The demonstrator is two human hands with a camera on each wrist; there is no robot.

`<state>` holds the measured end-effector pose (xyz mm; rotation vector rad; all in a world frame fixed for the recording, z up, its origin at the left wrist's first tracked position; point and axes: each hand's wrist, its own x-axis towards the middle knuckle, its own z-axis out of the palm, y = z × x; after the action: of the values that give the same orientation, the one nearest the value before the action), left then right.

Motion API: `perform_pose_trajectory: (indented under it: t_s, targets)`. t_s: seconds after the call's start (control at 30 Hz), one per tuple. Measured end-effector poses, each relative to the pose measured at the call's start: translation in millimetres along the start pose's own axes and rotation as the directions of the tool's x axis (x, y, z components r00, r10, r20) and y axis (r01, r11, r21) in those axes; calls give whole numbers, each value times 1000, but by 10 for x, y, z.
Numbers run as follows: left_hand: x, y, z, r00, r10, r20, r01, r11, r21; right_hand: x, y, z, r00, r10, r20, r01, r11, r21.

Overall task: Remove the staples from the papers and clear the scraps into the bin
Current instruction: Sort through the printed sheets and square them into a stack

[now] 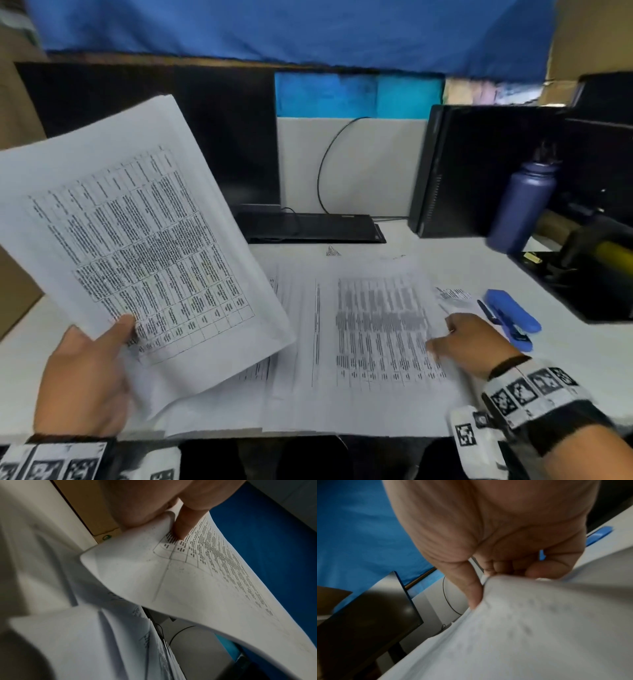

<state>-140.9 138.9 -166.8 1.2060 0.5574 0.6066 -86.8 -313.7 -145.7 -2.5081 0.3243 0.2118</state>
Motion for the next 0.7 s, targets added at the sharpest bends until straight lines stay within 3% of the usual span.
perform_pose_trajectory:
  t_s: [0.17,0.4,0.57,0.7]
  targets:
    - [-80,69,37,997,4,78,-3,1000,-23,-61,-155,-1,996,-51,-69,63,980,190]
    - [-177,130,122,989,3,145,3,999,-43,143,-362,261,999,33,-4,-33,998,-49]
    - [-169,56,78,987,-15,161,27,997,-73,224,-488,358,995,59,-74,-55,997,60]
    - [-137,35,33,986,-8,165,19,998,-65,206,-555,431,995,88,-42,-89,996,-30]
